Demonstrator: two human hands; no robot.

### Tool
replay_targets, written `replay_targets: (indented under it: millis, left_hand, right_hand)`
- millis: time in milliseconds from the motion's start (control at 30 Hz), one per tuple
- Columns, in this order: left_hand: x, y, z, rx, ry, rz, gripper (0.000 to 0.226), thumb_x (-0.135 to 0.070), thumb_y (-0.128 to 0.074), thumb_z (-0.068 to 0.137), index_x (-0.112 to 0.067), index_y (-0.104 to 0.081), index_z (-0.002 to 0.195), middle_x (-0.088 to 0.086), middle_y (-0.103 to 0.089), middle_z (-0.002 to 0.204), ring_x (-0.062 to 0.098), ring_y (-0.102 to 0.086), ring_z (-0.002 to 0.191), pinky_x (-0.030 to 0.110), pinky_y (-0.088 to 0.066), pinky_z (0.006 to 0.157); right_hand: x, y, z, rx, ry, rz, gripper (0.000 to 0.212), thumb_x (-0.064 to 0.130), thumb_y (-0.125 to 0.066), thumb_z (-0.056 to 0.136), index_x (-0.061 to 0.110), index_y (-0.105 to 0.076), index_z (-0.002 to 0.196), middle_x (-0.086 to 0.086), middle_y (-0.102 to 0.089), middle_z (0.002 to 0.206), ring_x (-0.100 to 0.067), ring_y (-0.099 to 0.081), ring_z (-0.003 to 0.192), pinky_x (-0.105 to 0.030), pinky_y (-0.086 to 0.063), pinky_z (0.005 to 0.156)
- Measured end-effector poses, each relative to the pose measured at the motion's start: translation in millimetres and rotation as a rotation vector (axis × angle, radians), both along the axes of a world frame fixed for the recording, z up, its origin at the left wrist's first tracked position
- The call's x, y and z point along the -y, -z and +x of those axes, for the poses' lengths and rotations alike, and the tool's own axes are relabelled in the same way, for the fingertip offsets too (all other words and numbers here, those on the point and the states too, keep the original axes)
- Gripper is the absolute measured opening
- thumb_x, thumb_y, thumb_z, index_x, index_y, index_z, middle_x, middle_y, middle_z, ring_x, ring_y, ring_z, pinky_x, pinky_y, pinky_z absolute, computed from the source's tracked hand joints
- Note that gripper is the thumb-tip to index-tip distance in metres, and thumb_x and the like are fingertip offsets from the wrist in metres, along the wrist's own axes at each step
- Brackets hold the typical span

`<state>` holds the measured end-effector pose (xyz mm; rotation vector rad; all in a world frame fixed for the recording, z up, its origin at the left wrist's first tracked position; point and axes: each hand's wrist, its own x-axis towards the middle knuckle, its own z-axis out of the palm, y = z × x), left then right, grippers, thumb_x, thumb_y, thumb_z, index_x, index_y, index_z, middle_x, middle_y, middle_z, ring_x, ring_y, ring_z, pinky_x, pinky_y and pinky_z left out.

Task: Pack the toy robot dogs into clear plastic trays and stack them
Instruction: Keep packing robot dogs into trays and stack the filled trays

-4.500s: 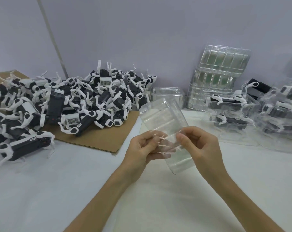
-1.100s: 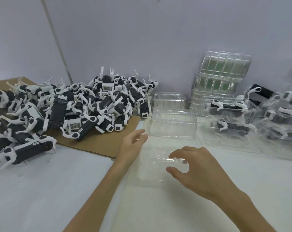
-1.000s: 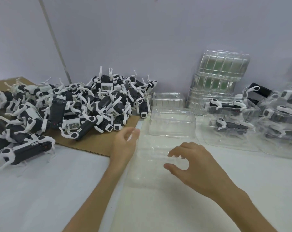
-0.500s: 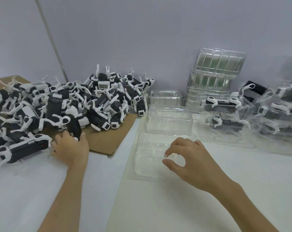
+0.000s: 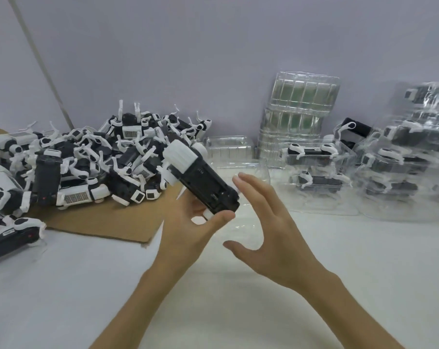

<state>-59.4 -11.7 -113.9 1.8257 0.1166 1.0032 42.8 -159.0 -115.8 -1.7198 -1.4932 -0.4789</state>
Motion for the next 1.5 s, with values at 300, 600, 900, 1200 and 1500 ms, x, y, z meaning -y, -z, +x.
replay_targets:
  millis: [300,600,900,1200,1500]
  left_hand:
    - [-2,1,-5,0.094,-0.126,0.298,0.026,-0.034,-0.057,0.096,-0.025,-0.068,0.118,-0.013,-0.075,0.098,0.006,-0.070,0.094,0.017,-0.051,0.084]
    - [-39,20,3,-0.358,-0.090,-0.032,0.041,-0.002,-0.060,0.093,-0.037,-0.061,0.116,-0.023,-0.060,0.123,-0.006,-0.051,0.121,0.036,-0.044,0.106]
    - [-41,25,4,-0.279,-0.028,-0.016,0.044,0.005,-0.051,0.096,-0.027,-0.063,0.123,-0.018,-0.064,0.125,-0.003,-0.054,0.123,0.006,-0.043,0.090]
    - [-39,27,7,-0.223,-0.027,-0.030,0.048,0.011,-0.048,0.093,-0.027,-0.063,0.117,-0.017,-0.068,0.115,-0.004,-0.057,0.118,0.007,-0.044,0.087]
    - [-37,24,4,-0.253,-0.003,-0.008,0.028,-0.009,-0.056,0.099,-0.030,-0.072,0.105,-0.024,-0.069,0.113,-0.007,-0.058,0.114,0.005,-0.043,0.081]
  right_hand:
    - [1,-5,6,-0.162,0.154,0.393,0.059,0.020,-0.077,0.081,0.010,-0.056,0.135,-0.004,-0.058,0.127,-0.018,-0.058,0.115,-0.037,-0.055,0.088]
    - [13,-18,38,-0.903,0.081,0.423,0.025,0.024,-0.050,0.080,0.022,-0.070,0.096,0.006,-0.068,0.070,-0.011,-0.066,0.070,-0.028,-0.056,0.068]
    - [6,-6,30,-0.740,0.099,0.136,0.029,0.046,-0.056,0.074,0.032,-0.069,0.096,0.007,-0.073,0.088,-0.014,-0.068,0.081,-0.031,-0.054,0.078]
    - [5,0,26,-0.662,0.140,-0.013,0.027,0.040,-0.050,0.087,0.029,-0.068,0.102,0.012,-0.073,0.087,-0.014,-0.066,0.098,-0.043,-0.047,0.096]
    - [5,5,33,-0.553,0.268,-0.179,0.019,0.031,-0.048,0.097,0.032,-0.064,0.088,0.021,-0.058,0.102,-0.004,-0.045,0.106,-0.041,-0.031,0.104]
